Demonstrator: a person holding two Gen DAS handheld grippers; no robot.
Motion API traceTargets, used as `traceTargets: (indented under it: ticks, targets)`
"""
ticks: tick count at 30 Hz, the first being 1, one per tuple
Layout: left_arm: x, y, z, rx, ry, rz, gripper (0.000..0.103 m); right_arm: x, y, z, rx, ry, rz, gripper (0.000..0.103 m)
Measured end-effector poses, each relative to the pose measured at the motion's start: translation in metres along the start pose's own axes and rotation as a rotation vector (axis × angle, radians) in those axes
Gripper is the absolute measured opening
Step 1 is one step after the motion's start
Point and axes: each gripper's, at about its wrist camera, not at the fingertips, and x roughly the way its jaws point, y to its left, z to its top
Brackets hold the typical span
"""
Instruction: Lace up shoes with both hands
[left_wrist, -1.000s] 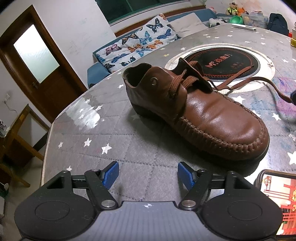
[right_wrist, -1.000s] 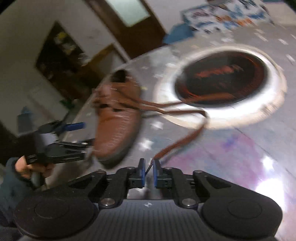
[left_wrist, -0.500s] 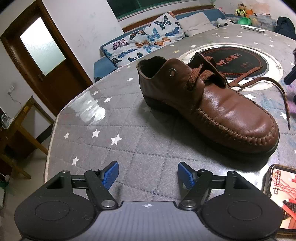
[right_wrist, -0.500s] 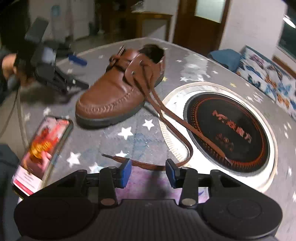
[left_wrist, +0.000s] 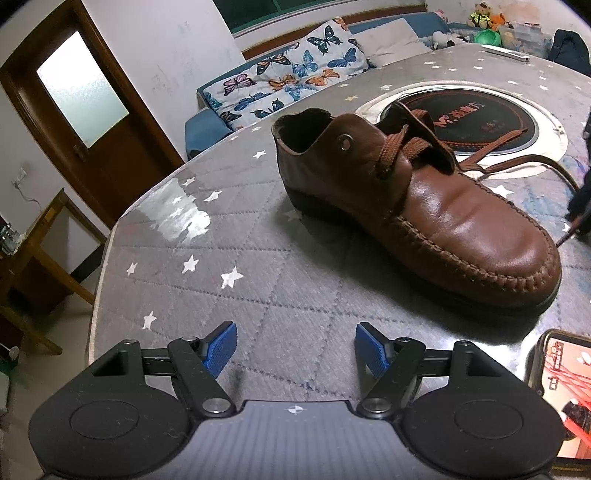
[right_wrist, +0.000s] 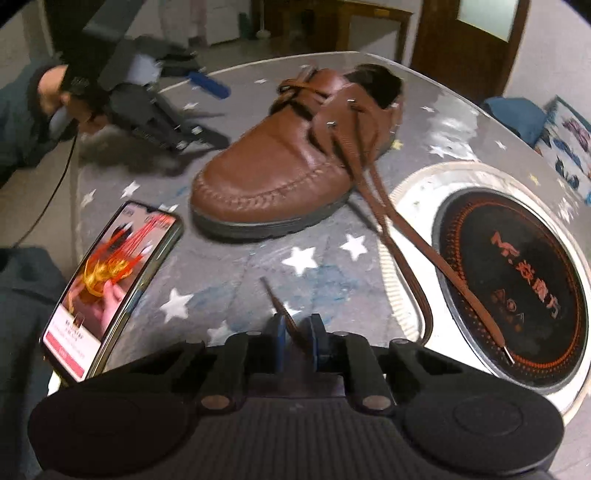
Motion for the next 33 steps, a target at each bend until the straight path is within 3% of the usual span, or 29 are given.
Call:
traceTargets:
  ticks: [5,7,8,10,15,19,23,25,28,33]
  targets:
    - [0.002,-0.001,0.003,0.0,-0.001,0.004,0.075,-0.001,0.008,-0.001,0.006,-0.007,-0.003,0.018]
    - [0.002,-0.002,0.004,0.006,-0.002,0.003,0.076,-0.002,0.009,-0.002,0.033,-0.006,-0.017,0.013]
    - [0.002,-0.003,0.004,0.01,-0.003,0.003,0.076,-0.003,0.012,-0.002,0.031,-0.006,-0.031,0.002]
    - [0.002,-0.005,0.005,0.018,-0.005,0.002,0.076,-0.005,0.024,-0.004,0.012,-0.012,-0.09,0.001]
    - [0.003,-0.007,0.006,0.024,-0.004,-0.002,0.076,-0.035,0.041,-0.004,-0.003,-0.139,-0.297,0.001]
    - [0.002,-0.009,0.01,0.035,0.005,0.01,0.078,-0.089,0.041,0.002,-0.002,-0.312,-0.579,0.001]
    - [-0.01,-0.012,0.017,0.048,-0.016,0.044,0.082,-0.133,0.032,0.006,0.016,-0.419,-0.804,0.001]
    - [-0.02,-0.014,0.02,0.047,-0.041,0.058,0.089,-0.149,0.03,0.005,0.027,-0.467,-0.88,0.001]
    - [-0.036,-0.018,0.027,0.023,-0.075,0.062,0.091,-0.161,0.028,0.003,0.019,-0.517,-0.963,0.001]
    - [-0.052,-0.032,0.04,-0.043,-0.086,-0.028,0.096,-0.161,0.033,0.003,-0.048,-0.552,-1.018,0.001]
